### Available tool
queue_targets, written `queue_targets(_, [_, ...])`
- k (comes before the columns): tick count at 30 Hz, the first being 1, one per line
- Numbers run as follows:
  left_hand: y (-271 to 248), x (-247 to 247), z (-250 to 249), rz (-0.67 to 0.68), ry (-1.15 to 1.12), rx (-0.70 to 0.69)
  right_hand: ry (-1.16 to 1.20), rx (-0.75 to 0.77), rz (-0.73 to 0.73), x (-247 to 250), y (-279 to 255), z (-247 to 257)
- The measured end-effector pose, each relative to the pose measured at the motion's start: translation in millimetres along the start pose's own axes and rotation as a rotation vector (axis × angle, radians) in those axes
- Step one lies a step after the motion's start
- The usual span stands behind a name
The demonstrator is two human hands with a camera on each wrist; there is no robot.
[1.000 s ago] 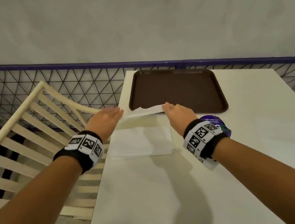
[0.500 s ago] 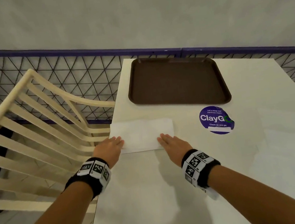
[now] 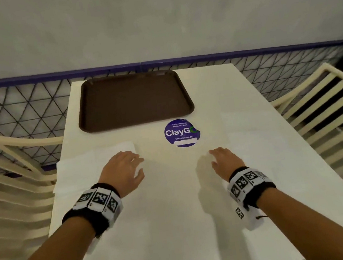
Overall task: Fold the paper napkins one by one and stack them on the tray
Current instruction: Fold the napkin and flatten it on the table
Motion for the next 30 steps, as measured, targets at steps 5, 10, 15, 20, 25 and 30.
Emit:
queue_targets(5, [26,-16,-79,0.053,-0.038,-0.221,0.046,-0.184,-0.006,9,-36,-93])
queue_targets(10, [52,-24,-138,0.050,-0.136,-0.278,0.016,-0.157,0.081,13,-29,-143])
queue_targets(15, [71,-28,-175,0.050,-0.190,-0.272,0.010,-0.082,0.175,11,-12,-155])
queue_targets(20, [84,-36,-193,0.138,-0.183,-0.200,-0.109,-0.008,0.107,15,-1,-155])
queue_targets(25, [95,-41,-203,0.239,-0.119,-0.106,-0.189,0.060,-0.029,31,0,-150])
queue_targets(30, [104,-29,-203,0.160,-0.149,-0.098,-0.278,0.408,-0.348,57,-4,-96])
Point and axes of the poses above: each hand's wrist, its own y-axis towards the middle knuckle, its own x-axis out of the back of the hand, z = x × y, the point moved 4 cm from there along y, towards the middle knuckle, and after that the axes turned 14 degrees about x, right-handed, at the moved point
